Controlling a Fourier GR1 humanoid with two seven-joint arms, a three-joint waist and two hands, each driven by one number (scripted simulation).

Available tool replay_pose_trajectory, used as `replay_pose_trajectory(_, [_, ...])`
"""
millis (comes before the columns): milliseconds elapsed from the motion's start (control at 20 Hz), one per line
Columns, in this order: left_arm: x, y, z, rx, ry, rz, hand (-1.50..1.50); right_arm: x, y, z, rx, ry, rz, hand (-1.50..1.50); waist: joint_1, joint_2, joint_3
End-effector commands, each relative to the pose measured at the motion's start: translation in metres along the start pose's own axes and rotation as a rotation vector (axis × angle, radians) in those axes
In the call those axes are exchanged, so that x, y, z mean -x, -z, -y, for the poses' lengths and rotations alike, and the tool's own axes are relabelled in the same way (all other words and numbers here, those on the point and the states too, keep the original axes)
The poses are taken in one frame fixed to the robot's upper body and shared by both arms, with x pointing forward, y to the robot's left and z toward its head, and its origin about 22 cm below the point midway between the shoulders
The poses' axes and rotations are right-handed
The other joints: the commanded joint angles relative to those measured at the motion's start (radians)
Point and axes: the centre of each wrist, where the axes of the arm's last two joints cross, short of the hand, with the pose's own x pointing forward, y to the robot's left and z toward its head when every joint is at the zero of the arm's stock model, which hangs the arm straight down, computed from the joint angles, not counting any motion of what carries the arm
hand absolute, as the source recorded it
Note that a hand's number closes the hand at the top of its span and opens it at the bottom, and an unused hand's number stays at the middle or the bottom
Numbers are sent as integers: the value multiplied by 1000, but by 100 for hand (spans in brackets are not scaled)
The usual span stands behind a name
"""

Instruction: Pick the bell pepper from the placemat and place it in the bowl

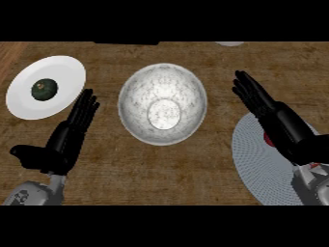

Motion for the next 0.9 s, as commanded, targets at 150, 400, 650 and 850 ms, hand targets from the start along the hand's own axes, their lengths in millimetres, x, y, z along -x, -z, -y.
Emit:
replay_pose_trajectory(150, [1, -7, -6, -23, -18, -68, 0, -1, -49, 59, 283, -344, -57, 150, -110, 7, -8])
replay_pose_trajectory(400, [4, -13, -5, -30, -93, -137, 0, 23, -102, 123, 871, -515, -234, -150, -204, -3, -5])
replay_pose_trajectory(650, [0, 0, 22, 95, -101, -131, 0, 45, -142, 54, 639, -702, -91, -150, -87, 15, -7])
replay_pose_trajectory(850, [0, -6, 6, 80, -101, -136, 0, 19, -168, 52, 565, -935, -280, -150, -87, 13, -13])
